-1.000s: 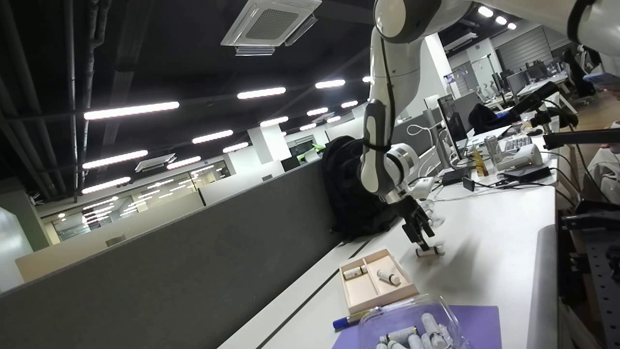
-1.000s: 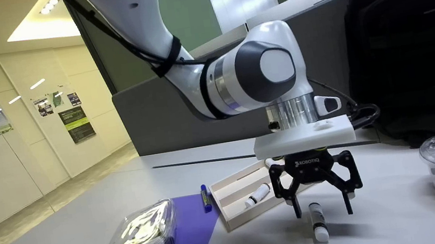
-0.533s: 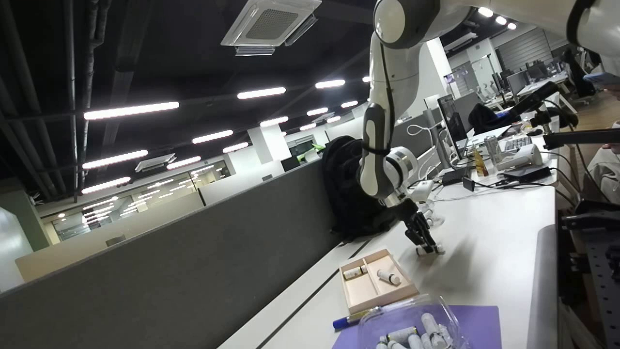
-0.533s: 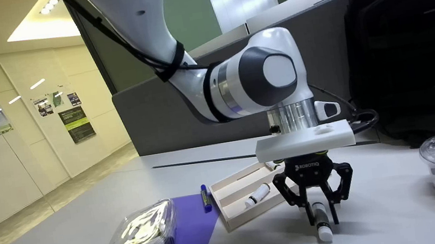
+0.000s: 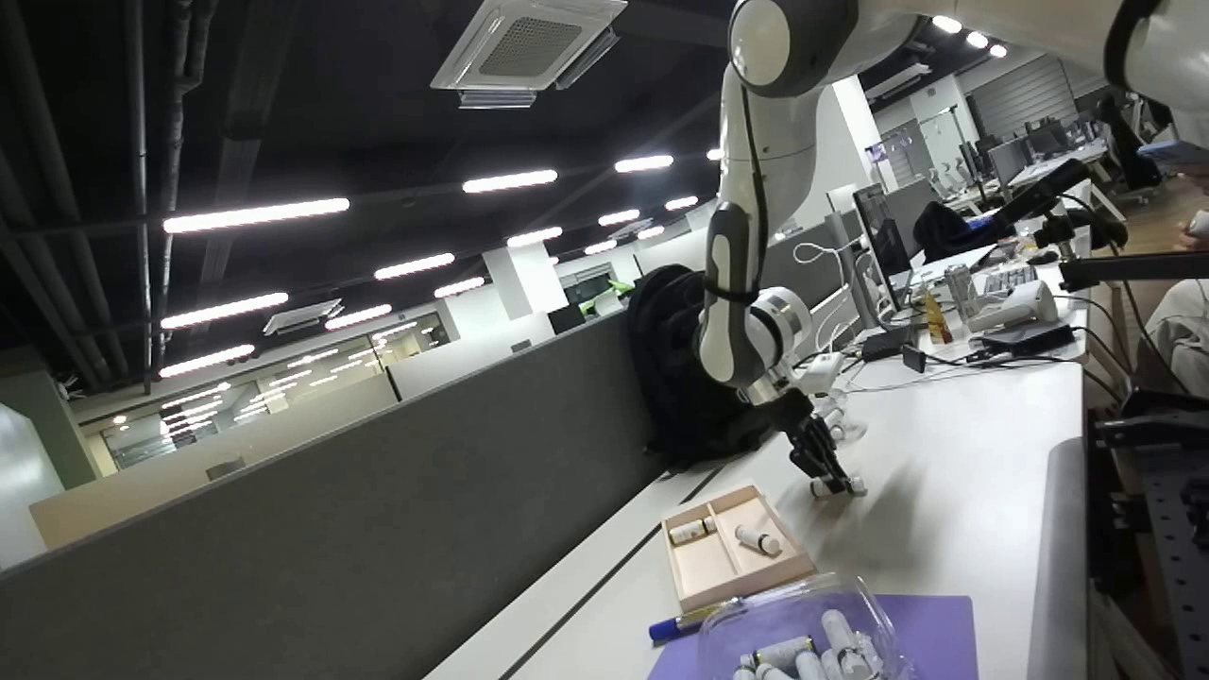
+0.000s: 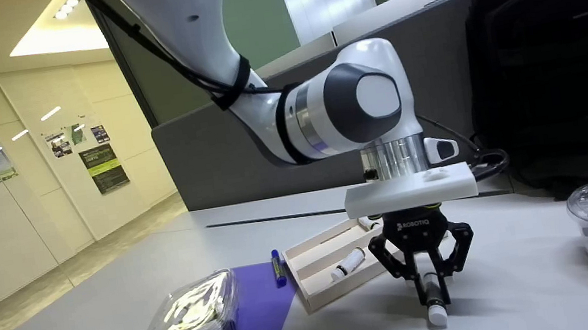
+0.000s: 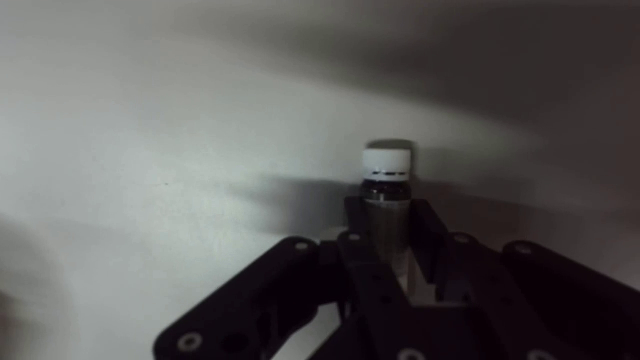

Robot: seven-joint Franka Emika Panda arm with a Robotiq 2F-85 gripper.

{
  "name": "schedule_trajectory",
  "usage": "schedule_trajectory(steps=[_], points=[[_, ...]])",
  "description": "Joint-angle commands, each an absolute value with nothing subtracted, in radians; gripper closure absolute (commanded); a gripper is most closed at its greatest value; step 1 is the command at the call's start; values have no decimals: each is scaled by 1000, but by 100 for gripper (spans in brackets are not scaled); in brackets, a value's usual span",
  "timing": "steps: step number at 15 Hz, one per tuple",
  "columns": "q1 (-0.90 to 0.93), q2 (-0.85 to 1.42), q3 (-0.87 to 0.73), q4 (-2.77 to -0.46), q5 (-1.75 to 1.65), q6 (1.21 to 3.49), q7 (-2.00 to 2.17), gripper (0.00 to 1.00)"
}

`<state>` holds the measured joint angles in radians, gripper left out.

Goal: Pick the object and put it in the upper segment of the box

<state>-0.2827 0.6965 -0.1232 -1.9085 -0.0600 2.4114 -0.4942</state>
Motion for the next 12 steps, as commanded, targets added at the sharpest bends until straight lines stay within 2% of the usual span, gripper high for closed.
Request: schedule_trajectory(steps=[1,7,12], points=[[-306,651,-79,-1912,-58,2389,-495,93],[-301,562,-1,-1909,8,2376,-507,93],[-255,573,15,-1835,-4,2376,-492,93]])
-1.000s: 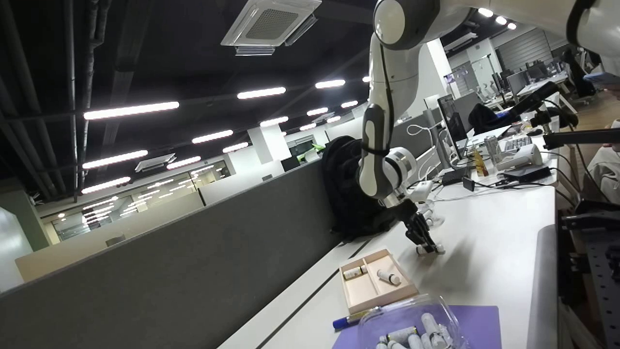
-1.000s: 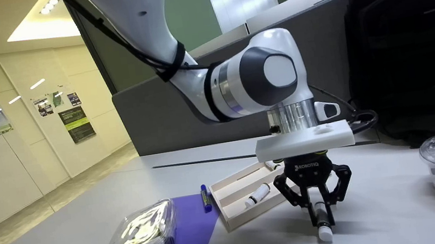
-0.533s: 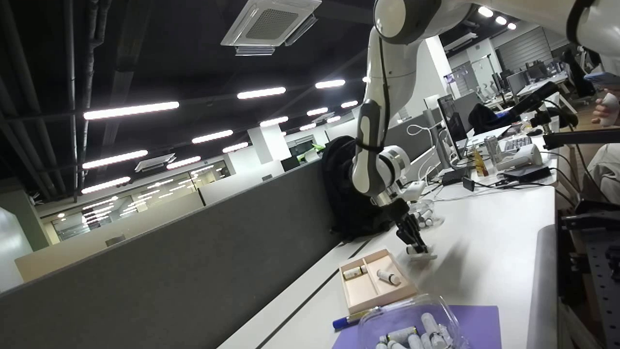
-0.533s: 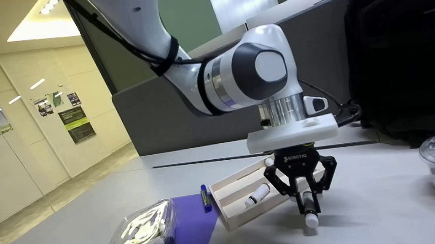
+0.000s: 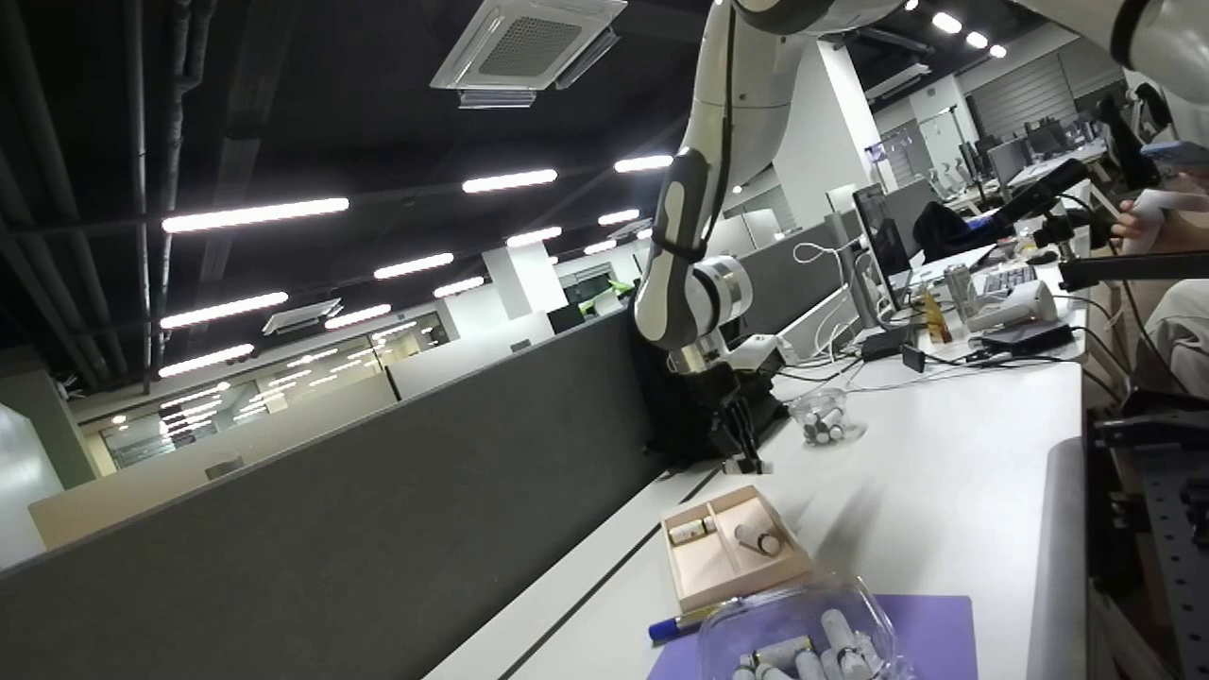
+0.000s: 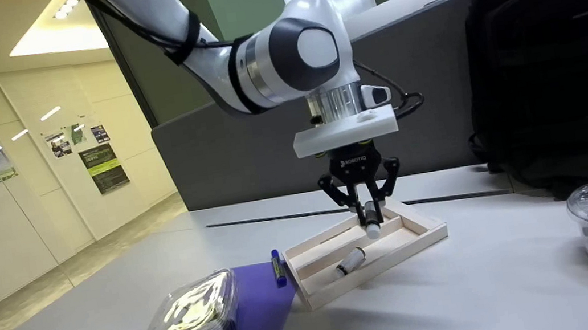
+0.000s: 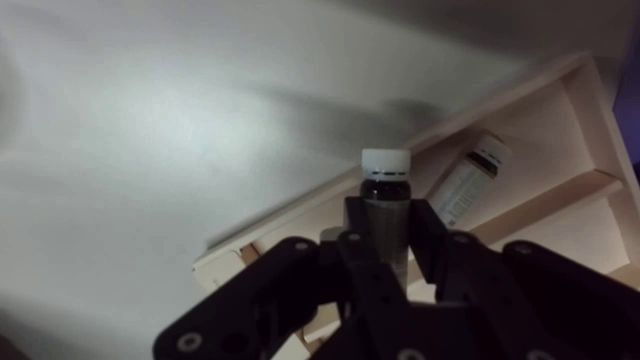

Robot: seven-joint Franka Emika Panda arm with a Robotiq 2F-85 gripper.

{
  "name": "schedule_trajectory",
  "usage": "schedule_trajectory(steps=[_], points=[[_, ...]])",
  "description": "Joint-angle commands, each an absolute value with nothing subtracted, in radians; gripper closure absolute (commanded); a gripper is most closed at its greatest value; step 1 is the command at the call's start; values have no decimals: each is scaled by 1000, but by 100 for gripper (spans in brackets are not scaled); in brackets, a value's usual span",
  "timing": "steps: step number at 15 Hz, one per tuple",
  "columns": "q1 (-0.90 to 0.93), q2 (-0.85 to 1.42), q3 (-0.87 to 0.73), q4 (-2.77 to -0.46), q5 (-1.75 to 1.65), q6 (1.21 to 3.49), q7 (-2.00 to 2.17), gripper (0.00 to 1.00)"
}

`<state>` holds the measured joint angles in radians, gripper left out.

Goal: Pick the object and put it in the upper segment of the box

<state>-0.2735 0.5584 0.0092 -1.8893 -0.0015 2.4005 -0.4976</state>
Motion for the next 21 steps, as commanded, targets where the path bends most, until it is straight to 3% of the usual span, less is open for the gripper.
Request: schedule_trajectory(steps=[1,17,18,19,21], points=[[-247,586,18,-1815,-5,2371,-491,93],[-122,828,70,-1535,3,2259,-413,93],[-122,837,71,-1523,5,2243,-411,48],[-123,843,73,-1514,6,2235,-411,47],[-127,841,75,-1509,7,2219,-417,35]])
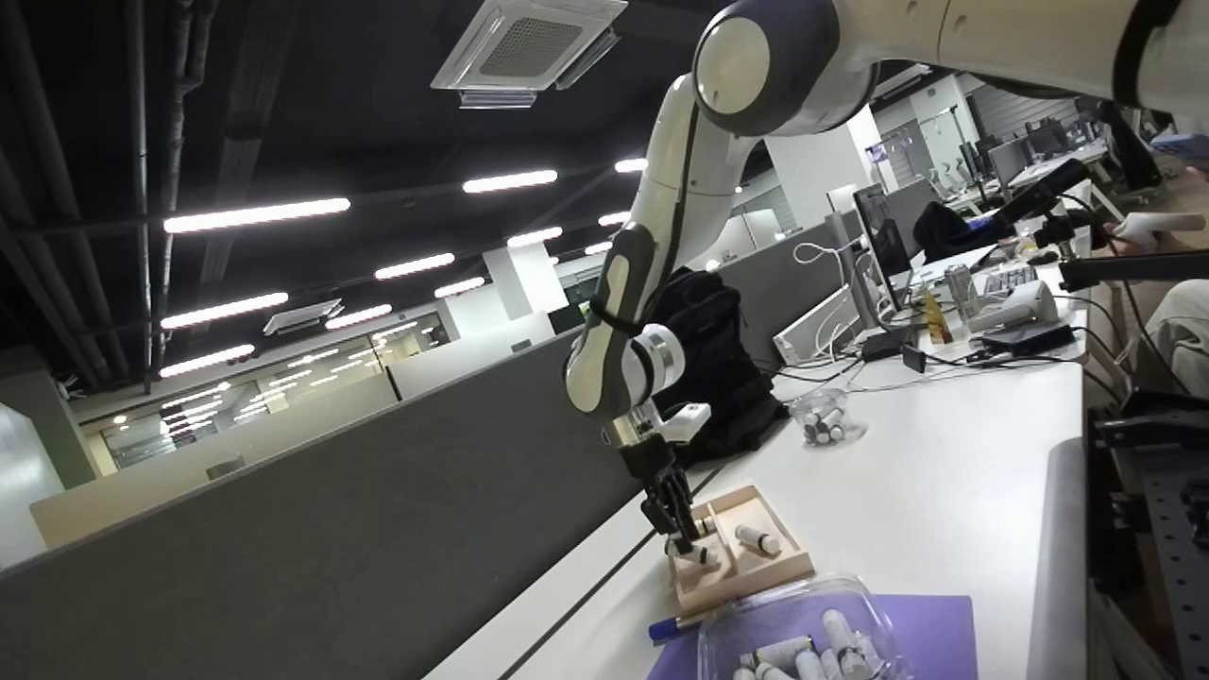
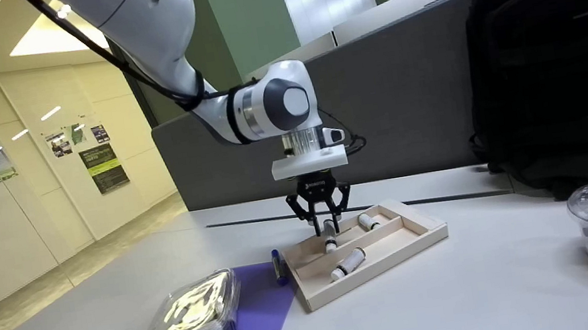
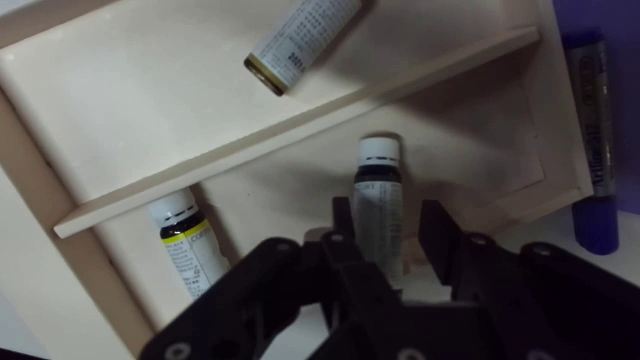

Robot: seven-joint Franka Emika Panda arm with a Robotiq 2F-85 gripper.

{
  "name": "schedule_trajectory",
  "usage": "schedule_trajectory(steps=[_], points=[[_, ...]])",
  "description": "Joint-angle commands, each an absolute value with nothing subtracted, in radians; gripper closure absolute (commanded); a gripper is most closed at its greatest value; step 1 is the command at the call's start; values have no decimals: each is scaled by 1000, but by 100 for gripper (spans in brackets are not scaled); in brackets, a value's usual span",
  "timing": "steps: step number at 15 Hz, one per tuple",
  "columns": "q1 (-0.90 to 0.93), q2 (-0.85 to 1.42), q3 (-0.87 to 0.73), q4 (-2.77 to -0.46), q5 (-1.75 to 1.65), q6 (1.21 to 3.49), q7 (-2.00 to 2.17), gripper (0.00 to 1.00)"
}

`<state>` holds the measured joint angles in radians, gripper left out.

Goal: Pick the object and put it in the upper segment of the box

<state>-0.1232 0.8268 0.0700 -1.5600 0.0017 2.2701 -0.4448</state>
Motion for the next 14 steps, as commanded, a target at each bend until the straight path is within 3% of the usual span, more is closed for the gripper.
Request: schedule_trajectory(steps=[1,5,14], points=[[-129,838,76,-1508,8,2211,-419,29],[-143,792,83,-1516,33,2130,-429,2],[-160,548,25,-1565,32,1756,-411,0]])
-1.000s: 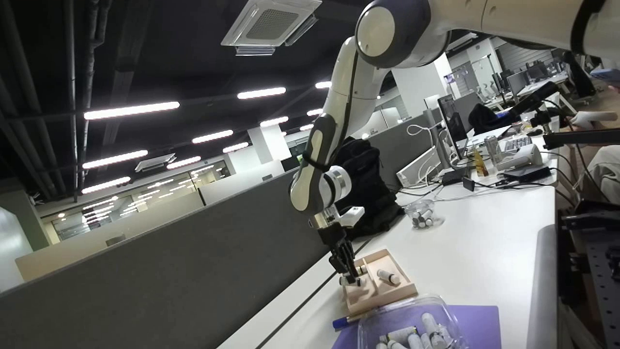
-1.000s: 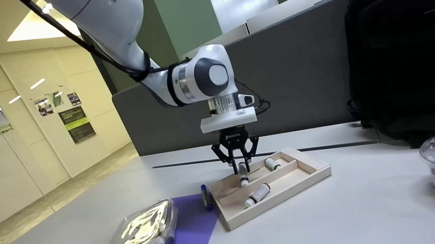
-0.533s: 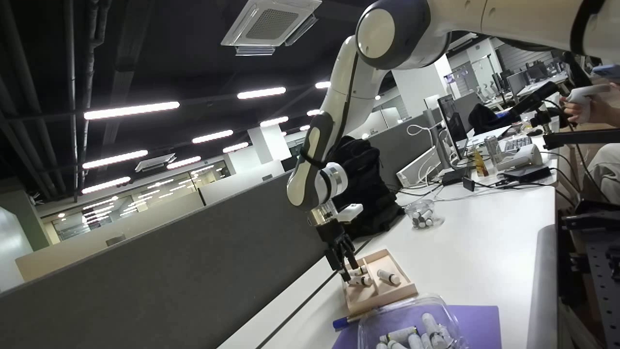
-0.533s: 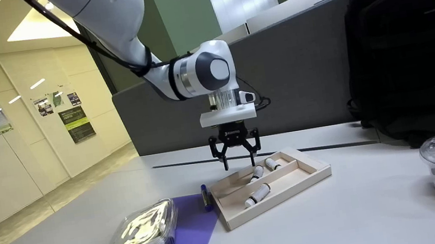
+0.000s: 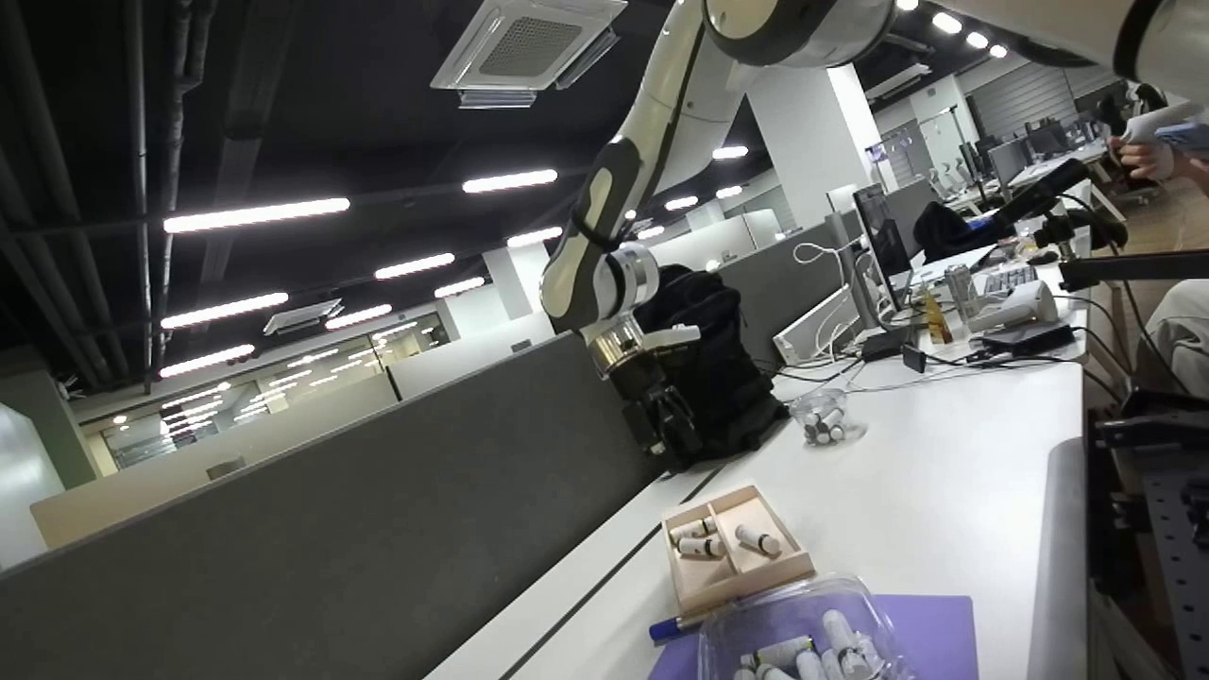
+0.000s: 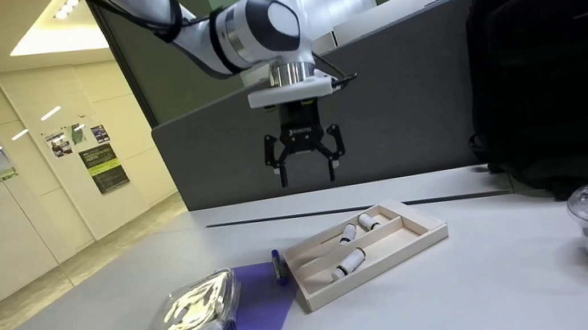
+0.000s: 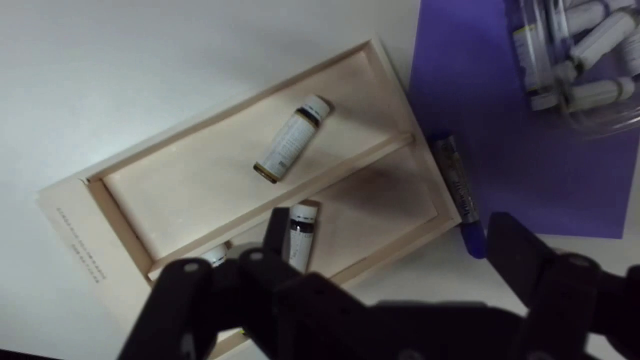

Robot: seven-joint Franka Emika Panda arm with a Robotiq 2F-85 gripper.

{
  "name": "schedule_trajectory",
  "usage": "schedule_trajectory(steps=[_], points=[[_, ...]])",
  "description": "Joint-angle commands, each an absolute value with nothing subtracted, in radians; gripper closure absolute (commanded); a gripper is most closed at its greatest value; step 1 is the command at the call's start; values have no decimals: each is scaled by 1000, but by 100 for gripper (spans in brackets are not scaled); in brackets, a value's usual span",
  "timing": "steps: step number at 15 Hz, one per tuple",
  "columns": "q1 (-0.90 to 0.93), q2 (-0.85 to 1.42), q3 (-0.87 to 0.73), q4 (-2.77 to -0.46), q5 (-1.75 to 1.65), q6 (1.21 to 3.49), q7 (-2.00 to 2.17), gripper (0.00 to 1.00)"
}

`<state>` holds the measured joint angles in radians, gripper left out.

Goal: Pick the object and put it in the upper segment of the box

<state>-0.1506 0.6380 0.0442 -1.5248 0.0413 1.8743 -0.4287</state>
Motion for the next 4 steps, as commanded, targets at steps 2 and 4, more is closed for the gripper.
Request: schedule_trajectory(steps=[2,4], points=[[-169,509,5,-1571,30,1685,-413,0],[-176,483,-21,-1589,22,1675,-392,0]])
